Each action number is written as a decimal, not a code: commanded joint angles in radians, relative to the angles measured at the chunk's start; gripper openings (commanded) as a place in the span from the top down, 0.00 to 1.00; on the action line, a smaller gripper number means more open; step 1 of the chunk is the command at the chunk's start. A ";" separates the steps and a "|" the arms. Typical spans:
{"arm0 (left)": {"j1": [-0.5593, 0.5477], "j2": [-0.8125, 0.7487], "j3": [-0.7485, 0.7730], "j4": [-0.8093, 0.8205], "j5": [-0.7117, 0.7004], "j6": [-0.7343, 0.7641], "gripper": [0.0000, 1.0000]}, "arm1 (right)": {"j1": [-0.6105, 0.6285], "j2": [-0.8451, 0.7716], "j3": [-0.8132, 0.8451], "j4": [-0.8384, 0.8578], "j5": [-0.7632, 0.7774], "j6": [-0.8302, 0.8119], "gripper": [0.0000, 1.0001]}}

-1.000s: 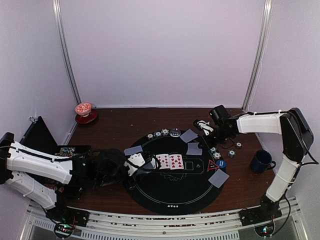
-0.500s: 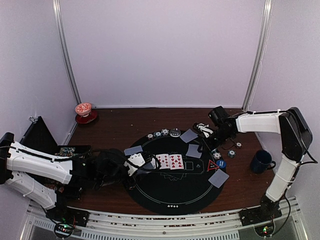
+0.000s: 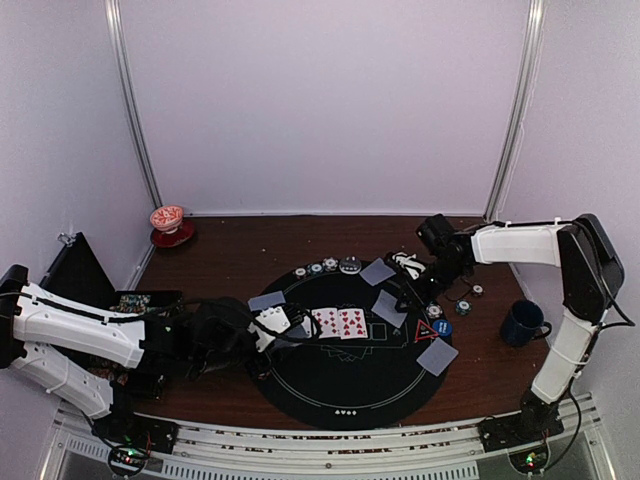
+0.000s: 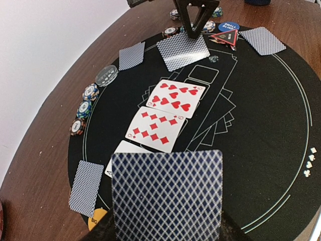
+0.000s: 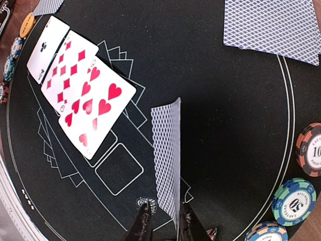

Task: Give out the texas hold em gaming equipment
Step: Place the poker card in the community card area, then pick up the poker card from the face-down deck piles.

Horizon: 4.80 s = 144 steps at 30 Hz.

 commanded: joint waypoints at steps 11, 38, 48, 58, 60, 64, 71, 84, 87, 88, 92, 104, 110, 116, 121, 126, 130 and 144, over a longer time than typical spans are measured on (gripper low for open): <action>-0.002 0.012 0.031 0.042 -0.011 0.000 0.46 | 0.000 0.085 0.077 -0.040 0.028 -0.022 1.00; -0.003 0.016 0.030 0.043 -0.026 0.001 0.46 | -0.018 0.096 0.004 0.067 -0.049 0.151 0.87; -0.002 0.013 0.030 0.042 -0.026 0.001 0.46 | -0.019 0.120 0.027 -0.008 -0.059 0.084 0.63; -0.002 0.014 0.029 0.041 -0.026 0.001 0.46 | -0.017 0.124 0.042 -0.066 -0.131 0.033 0.63; -0.003 0.014 0.030 0.042 -0.025 0.001 0.46 | -0.015 0.132 0.047 -0.075 -0.152 0.021 0.63; -0.002 0.014 0.030 0.042 -0.025 0.000 0.46 | 0.004 0.142 0.054 -0.078 -0.160 0.013 0.63; -0.003 0.020 0.031 0.044 -0.026 0.001 0.46 | 0.030 0.129 0.057 -0.035 -0.077 0.039 0.62; -0.003 0.022 0.033 0.042 -0.025 0.001 0.46 | 0.096 0.136 0.072 -0.036 -0.024 0.016 0.61; -0.003 0.021 0.033 0.041 -0.024 0.001 0.46 | 0.108 0.134 0.073 -0.031 -0.002 0.016 0.61; -0.003 0.019 0.033 0.041 -0.025 0.001 0.46 | 0.110 0.134 0.073 -0.030 0.006 0.017 0.61; -0.003 0.017 0.031 0.041 -0.025 0.001 0.46 | 0.110 0.131 0.072 -0.022 0.058 0.030 0.60; -0.003 0.013 0.033 0.038 -0.019 0.002 0.46 | 0.110 -0.082 0.094 -0.037 0.149 0.007 0.36; -0.003 0.013 0.034 0.037 -0.015 0.004 0.46 | 0.113 -0.133 0.161 -0.043 0.014 -0.015 0.23; -0.003 0.013 0.034 0.037 -0.009 0.007 0.46 | 0.161 -0.047 0.289 -0.050 -0.144 0.005 0.24; -0.003 0.015 0.034 0.037 -0.006 0.009 0.46 | 0.264 0.032 0.381 -0.040 -0.163 -0.012 0.24; -0.003 0.009 0.033 0.035 -0.002 0.009 0.46 | 0.344 0.121 0.463 -0.079 -0.207 -0.038 0.24; -0.003 0.006 0.031 0.036 0.000 0.009 0.46 | 0.389 0.162 0.485 -0.089 -0.225 -0.065 0.24; -0.003 0.008 0.032 0.037 0.006 0.010 0.46 | 0.438 0.284 0.546 -0.028 -0.217 -0.004 0.27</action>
